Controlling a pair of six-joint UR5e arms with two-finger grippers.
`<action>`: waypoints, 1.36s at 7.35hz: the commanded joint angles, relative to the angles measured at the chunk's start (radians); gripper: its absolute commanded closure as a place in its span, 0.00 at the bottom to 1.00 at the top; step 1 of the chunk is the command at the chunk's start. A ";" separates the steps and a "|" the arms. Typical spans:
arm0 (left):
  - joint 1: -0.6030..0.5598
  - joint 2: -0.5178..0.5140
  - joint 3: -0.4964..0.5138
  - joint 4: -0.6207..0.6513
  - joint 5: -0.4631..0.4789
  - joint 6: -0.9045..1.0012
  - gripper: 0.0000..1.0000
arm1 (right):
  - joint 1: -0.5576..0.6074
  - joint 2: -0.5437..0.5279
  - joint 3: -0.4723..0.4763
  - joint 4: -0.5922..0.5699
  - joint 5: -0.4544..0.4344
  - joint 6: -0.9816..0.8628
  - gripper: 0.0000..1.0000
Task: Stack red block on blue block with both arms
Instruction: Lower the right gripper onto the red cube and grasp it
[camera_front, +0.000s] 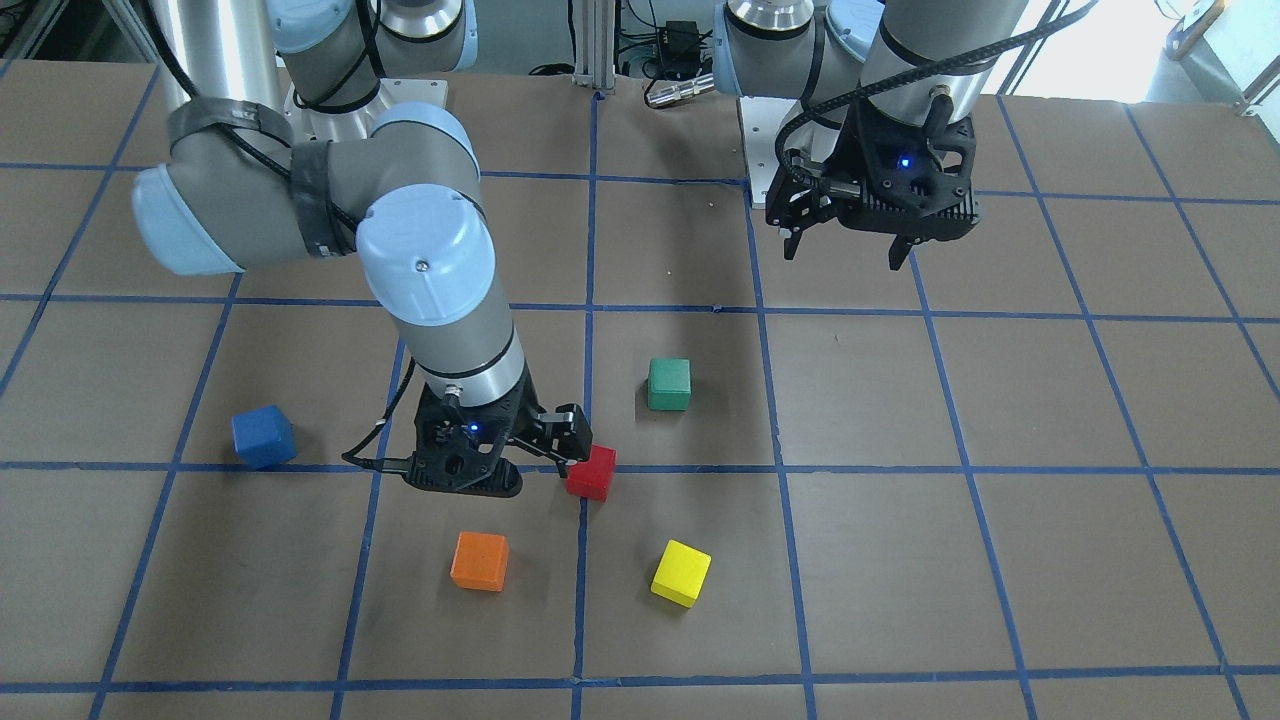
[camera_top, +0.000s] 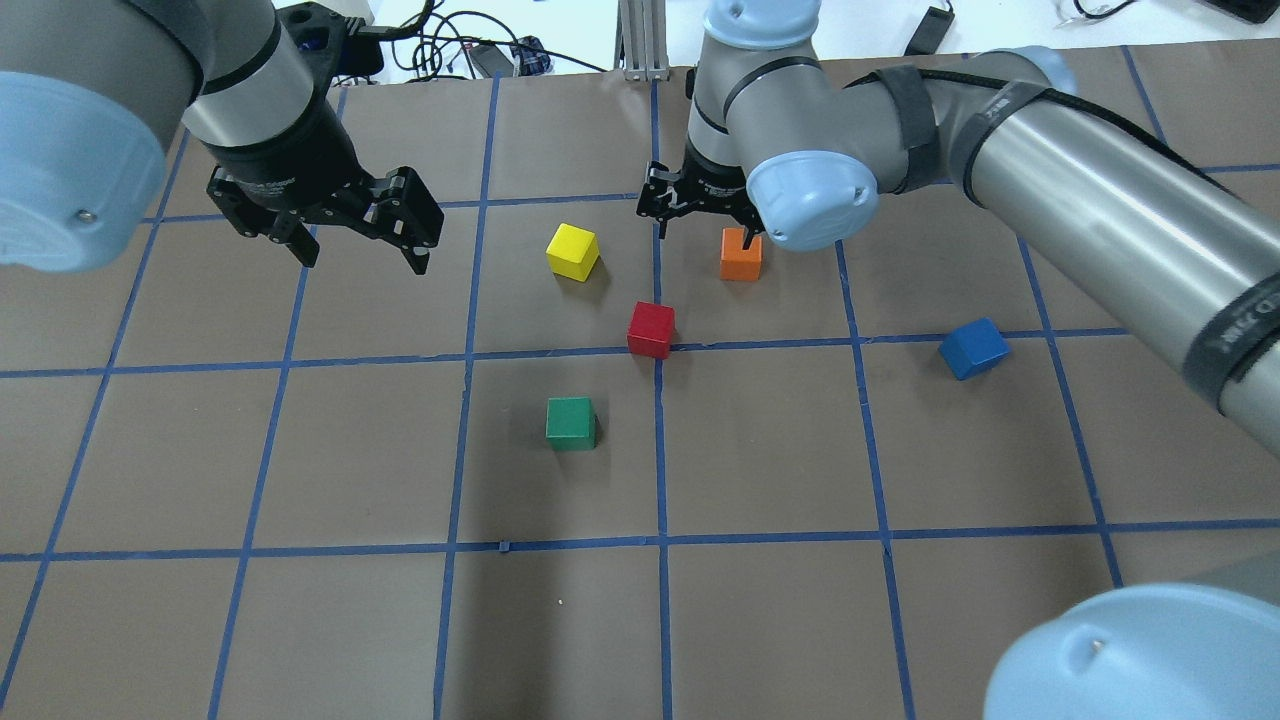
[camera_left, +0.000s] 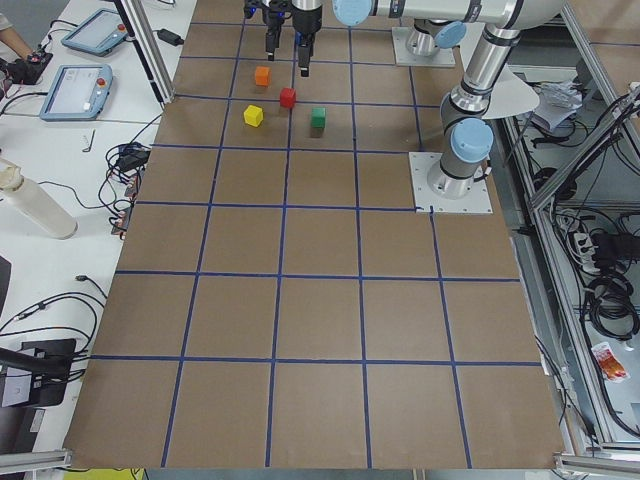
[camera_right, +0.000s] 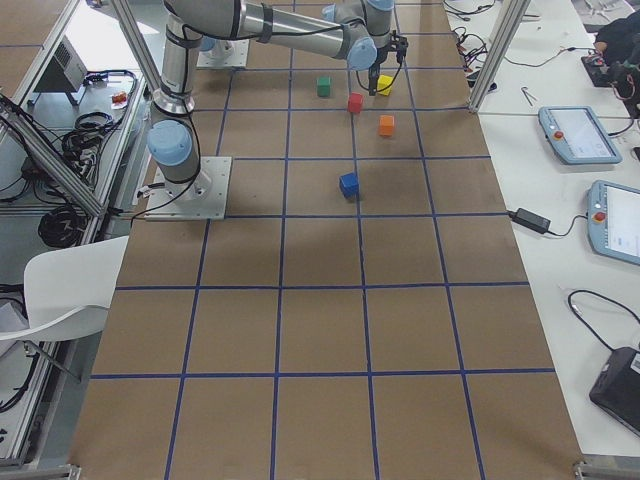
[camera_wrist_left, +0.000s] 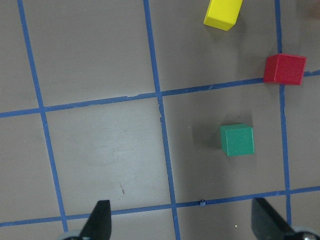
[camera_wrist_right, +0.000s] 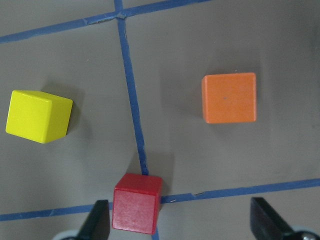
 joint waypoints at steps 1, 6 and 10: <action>-0.001 0.000 -0.001 0.000 0.001 -0.002 0.00 | 0.041 0.034 0.004 -0.002 0.010 0.147 0.00; -0.003 0.014 -0.026 0.000 0.003 -0.003 0.00 | 0.087 0.129 0.001 -0.005 0.010 0.229 0.00; -0.003 0.016 -0.028 0.000 0.003 -0.007 0.00 | 0.087 0.158 0.000 -0.023 0.010 0.238 0.36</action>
